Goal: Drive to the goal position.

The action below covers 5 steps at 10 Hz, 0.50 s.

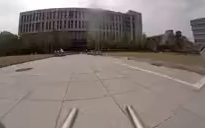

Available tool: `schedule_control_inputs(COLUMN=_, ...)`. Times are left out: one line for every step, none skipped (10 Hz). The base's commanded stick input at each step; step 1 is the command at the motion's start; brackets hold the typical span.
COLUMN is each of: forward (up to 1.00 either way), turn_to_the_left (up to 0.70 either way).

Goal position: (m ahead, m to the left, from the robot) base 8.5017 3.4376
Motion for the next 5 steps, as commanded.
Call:
schedule_control_inputs(forward=0.7, turn_to_the_left=0.0)
schedule_control_inputs(forward=0.7, turn_to_the_left=0.0)
schedule_control_inputs(forward=0.7, turn_to_the_left=0.0)
schedule_control_inputs(forward=0.7, turn_to_the_left=0.0)
schedule_control_inputs(forward=0.7, turn_to_the_left=0.0)
